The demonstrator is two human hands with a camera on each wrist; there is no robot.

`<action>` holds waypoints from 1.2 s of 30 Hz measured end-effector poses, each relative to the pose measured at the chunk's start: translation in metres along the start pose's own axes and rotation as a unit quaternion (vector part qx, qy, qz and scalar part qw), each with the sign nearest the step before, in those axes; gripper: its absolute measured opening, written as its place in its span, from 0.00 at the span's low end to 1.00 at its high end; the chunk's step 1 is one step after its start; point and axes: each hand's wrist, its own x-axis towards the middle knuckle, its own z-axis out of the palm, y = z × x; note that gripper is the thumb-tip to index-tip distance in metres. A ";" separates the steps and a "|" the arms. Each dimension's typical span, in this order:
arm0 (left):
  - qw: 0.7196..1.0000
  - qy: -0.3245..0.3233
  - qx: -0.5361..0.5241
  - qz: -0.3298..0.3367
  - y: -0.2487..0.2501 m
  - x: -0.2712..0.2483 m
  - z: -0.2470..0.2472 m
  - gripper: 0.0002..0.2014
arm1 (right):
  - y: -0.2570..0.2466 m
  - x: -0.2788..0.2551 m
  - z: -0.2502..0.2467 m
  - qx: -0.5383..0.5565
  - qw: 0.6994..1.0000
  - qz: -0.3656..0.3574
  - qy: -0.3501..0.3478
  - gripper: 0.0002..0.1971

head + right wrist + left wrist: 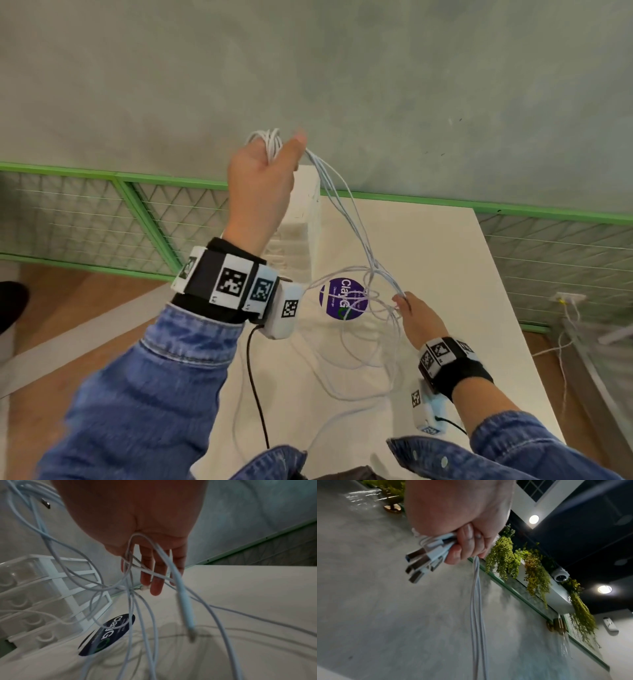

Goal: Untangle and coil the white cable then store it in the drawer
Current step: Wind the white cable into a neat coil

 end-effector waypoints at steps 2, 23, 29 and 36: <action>1.000 0.011 -0.017 -0.012 -0.007 -0.004 0.003 0.18 | 0.000 0.002 -0.002 -0.024 0.999 0.016 -0.028 0.18; 0.964 -0.213 0.142 -0.077 -0.053 -0.041 0.018 0.24 | -0.119 -0.024 -0.049 0.304 0.885 -0.290 0.201 0.14; 0.889 -0.399 0.099 -0.202 -0.061 -0.065 0.009 0.27 | -0.114 -0.006 -0.064 0.219 0.882 -0.340 0.243 0.11; 0.825 -0.428 -0.247 -0.273 -0.035 -0.057 0.016 0.31 | -0.115 -0.003 -0.029 0.278 0.907 -0.288 0.130 0.11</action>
